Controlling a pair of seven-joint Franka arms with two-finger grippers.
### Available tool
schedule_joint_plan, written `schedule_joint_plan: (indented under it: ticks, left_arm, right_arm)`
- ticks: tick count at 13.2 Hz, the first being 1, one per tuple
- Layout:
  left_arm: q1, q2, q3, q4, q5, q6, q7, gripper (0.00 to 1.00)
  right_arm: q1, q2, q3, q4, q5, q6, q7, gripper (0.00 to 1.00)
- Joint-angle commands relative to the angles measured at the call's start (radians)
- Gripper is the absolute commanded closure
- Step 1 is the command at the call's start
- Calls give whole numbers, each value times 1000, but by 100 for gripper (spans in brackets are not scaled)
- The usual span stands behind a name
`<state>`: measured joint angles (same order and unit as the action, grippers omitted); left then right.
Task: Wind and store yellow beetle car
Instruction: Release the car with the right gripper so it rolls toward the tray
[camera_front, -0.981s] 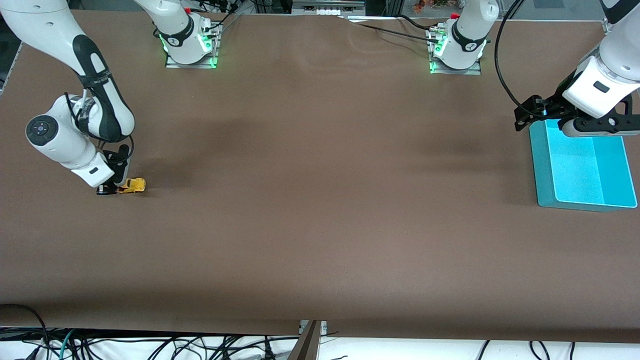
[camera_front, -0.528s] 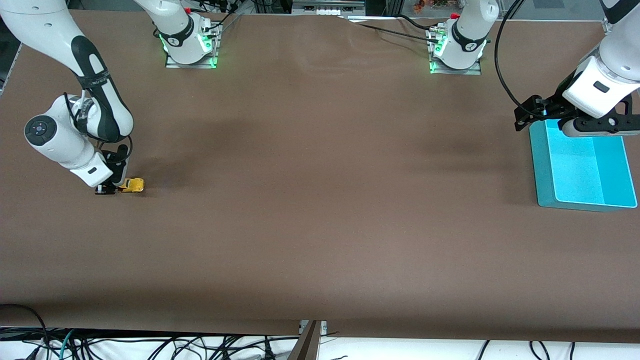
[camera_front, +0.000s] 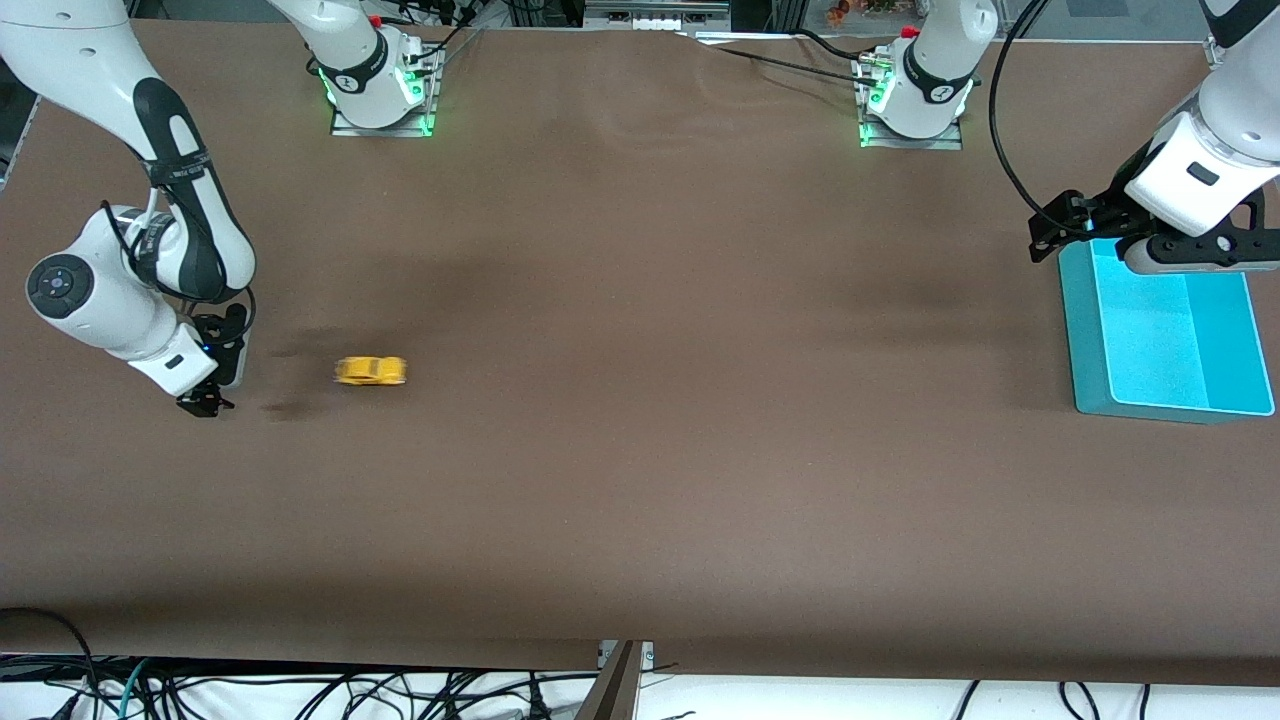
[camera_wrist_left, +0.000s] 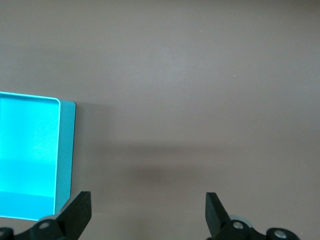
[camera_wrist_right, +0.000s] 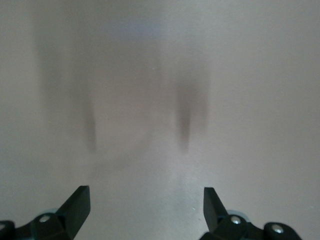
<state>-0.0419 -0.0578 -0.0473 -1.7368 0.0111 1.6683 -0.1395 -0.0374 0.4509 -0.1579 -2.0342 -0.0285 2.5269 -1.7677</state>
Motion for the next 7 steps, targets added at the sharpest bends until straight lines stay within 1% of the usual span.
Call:
schedule_joint_plan:
  ticks: [1, 3, 5, 7]
  left_arm:
    - [-6, 10, 1, 28, -10, -27, -2, 0]
    - [-6, 10, 3, 28, -8, -27, -2, 0]
    - [-6, 10, 3, 28, -10, -25, -2, 0]
    - [-6, 10, 3, 28, -8, -25, -2, 0]
  right_arm:
    - [-18, -12, 27, 20, 21, -27, -21, 0]
    - [-16, -18, 35, 44, 61, -62, -18, 0]
    - [-16, -20, 38, 77, 71, -100, 8, 0]
    - [-15, -34, 46, 106, 96, -151, 103, 0]
